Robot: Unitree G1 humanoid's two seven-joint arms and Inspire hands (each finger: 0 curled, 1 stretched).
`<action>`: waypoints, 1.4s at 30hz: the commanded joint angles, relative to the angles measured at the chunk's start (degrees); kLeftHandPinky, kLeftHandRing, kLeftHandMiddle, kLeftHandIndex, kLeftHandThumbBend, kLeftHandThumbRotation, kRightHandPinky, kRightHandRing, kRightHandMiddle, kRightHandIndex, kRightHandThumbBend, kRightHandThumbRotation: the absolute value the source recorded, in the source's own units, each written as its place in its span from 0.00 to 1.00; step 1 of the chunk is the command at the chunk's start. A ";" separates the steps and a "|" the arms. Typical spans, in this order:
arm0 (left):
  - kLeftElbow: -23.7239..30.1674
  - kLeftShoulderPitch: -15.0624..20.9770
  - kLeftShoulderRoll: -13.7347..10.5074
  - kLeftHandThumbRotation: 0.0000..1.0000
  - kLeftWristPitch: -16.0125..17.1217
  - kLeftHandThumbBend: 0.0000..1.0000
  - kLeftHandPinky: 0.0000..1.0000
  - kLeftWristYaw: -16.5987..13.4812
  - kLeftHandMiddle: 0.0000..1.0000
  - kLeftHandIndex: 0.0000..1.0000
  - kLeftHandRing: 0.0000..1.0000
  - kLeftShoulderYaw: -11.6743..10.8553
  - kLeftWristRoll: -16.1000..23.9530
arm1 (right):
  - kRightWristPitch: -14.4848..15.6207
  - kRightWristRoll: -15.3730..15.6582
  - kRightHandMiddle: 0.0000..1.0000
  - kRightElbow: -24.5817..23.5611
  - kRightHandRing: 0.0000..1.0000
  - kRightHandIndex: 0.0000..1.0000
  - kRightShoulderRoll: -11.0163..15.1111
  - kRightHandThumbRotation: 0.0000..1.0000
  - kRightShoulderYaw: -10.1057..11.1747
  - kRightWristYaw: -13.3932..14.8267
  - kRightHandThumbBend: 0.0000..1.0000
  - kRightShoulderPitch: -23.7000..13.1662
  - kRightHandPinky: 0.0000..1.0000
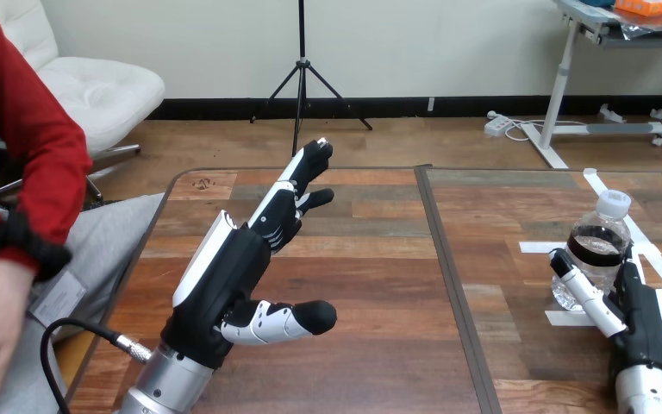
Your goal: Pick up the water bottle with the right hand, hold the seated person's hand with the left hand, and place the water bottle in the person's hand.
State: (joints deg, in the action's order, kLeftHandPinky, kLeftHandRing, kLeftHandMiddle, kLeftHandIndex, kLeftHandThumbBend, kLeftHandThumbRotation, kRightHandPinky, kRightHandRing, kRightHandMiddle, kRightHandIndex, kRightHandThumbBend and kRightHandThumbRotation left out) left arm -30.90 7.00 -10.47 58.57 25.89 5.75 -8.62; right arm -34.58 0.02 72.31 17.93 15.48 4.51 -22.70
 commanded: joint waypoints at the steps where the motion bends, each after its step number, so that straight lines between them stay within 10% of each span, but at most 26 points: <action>1: 2.91 1.60 0.02 0.70 0.46 1.00 0.89 -0.61 1.00 0.99 0.98 -0.94 0.01 | 0.70 -0.28 0.99 0.12 1.00 1.00 1.36 0.57 -0.14 -0.82 1.00 -5.21 1.00; 20: 3.95 0.88 0.00 0.69 0.83 1.00 0.89 -0.33 1.00 0.99 0.98 -0.50 -0.29 | 3.41 2.79 0.99 0.69 0.99 1.00 2.51 0.58 -2.23 1.85 1.00 -6.94 1.00; 42: 5.24 -0.29 -0.26 0.69 1.63 1.00 0.87 -1.15 1.00 0.98 0.97 -0.97 0.83 | 5.76 0.90 1.00 2.01 1.00 1.00 3.11 0.50 -0.53 -1.47 1.00 -9.70 0.99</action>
State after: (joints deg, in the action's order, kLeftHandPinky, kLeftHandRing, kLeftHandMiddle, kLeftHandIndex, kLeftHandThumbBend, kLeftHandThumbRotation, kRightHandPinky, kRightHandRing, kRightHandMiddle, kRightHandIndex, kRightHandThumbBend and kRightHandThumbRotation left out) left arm -28.52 5.96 -10.42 59.35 25.49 5.72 -7.97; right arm -29.24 1.52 74.19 19.48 14.50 3.34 -26.93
